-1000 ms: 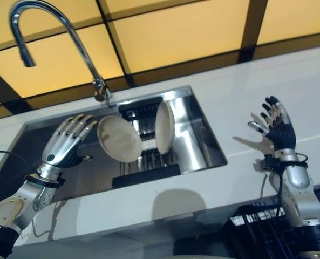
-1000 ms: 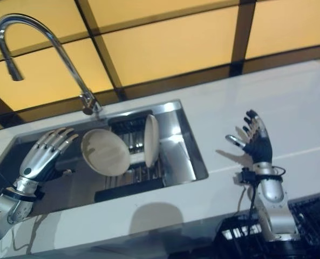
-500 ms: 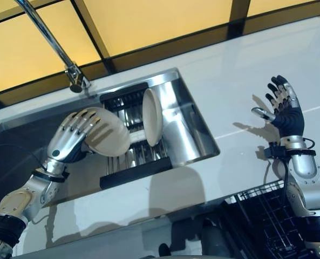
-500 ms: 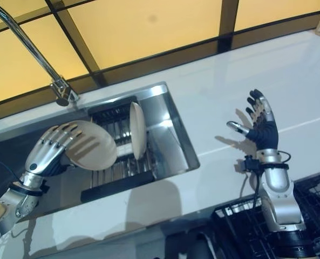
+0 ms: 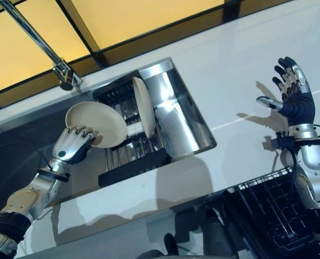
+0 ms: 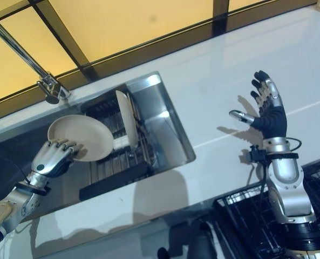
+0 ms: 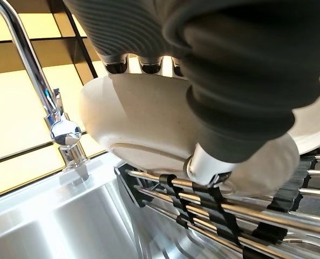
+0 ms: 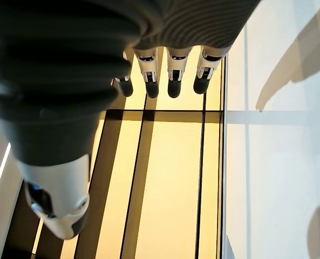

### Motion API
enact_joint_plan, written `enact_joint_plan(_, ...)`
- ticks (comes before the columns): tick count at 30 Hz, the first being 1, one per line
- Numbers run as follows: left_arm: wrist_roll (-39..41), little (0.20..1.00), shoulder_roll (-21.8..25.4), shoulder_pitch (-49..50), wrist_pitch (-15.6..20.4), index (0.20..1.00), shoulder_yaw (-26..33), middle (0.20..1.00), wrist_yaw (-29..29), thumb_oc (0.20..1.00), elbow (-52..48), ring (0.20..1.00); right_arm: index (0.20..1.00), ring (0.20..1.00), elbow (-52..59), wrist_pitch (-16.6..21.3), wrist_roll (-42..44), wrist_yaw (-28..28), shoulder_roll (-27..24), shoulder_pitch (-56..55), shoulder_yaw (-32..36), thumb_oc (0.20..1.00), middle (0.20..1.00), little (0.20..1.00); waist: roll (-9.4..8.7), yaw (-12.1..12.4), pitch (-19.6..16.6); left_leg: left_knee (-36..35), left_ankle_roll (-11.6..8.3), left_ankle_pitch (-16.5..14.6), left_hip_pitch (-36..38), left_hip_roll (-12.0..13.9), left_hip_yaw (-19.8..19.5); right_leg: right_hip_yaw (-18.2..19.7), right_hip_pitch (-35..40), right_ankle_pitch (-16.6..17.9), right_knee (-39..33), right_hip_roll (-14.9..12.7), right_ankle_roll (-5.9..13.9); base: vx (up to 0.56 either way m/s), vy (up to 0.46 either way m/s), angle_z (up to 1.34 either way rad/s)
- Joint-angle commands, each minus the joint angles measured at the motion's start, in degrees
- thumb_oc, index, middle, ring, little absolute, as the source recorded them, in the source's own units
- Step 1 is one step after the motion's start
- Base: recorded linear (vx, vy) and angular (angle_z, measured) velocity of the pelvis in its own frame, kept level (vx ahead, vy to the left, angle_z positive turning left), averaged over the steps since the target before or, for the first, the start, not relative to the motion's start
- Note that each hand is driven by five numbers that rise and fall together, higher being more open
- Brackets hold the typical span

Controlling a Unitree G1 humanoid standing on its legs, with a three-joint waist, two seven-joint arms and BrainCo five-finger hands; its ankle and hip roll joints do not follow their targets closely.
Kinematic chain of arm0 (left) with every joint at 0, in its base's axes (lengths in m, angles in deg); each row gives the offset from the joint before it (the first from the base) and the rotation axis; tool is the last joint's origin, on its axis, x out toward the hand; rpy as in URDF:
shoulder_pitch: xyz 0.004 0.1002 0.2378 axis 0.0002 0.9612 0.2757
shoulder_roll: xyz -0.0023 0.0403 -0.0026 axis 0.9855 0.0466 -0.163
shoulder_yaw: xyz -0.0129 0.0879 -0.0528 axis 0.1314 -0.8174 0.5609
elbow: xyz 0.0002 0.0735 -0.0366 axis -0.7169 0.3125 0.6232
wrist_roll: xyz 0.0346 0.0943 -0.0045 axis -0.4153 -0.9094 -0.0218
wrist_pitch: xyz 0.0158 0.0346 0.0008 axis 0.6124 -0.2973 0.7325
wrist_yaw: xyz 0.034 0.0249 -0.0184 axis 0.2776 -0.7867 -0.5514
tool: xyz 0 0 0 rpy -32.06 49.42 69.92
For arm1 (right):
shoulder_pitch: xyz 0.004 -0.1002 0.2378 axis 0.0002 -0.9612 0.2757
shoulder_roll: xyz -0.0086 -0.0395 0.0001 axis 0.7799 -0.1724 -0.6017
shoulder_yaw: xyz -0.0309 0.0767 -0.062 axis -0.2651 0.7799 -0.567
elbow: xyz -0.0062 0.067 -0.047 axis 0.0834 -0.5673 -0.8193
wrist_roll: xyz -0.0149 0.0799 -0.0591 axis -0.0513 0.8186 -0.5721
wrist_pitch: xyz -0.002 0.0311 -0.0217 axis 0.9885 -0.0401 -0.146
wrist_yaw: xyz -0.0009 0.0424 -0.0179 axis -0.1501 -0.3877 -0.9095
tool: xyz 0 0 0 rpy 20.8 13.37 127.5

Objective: Pick up plates and place into dishwasher.

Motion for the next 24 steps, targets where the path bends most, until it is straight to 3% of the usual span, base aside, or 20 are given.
enact_joint_plan(1,1.88,0.200,-1.79,-0.89,0.65,0.200,2.51,0.200,0.68,0.200,1.29,0.200,1.000,1.000,-10.69,-1.47,0.47,-0.89,0.77,-10.49,-0.71,1.000,1.000,1.000,1.12,-2.41,0.90,8.40,2.56,-5.92,-6.10,-3.08,-2.24,-2.11,3.11,8.57,-15.13,-2.61,2.53,0.00,0.000,0.00)
enact_joint_plan(10,0.57,0.200,-3.26,1.69,0.79,0.200,4.44,0.200,-1.24,0.200,1.54,0.200,1.000,1.000,-10.59,-1.90,-0.47,-2.41,1.33,-12.30,0.24,1.000,1.000,1.000,1.44,-1.98,-1.07,6.62,2.40,-5.87,-3.60,-3.40,-3.01,-2.96,5.31,8.22,-16.06,-2.84,2.56,0.02,0.010,0.00)
enact_joint_plan(24,0.57,0.200,-1.61,6.52,1.00,0.200,10.76,0.200,-6.33,0.200,-0.40,0.200,1.000,1.000,-10.05,-2.07,-0.92,-3.72,3.63,-15.50,1.44,1.000,1.000,1.000,1.66,-0.37,-4.98,3.41,2.22,-5.80,0.29,-3.65,-5.29,-4.92,9.26,7.61,-18.04,-3.06,3.03,-0.01,-0.021,0.06)
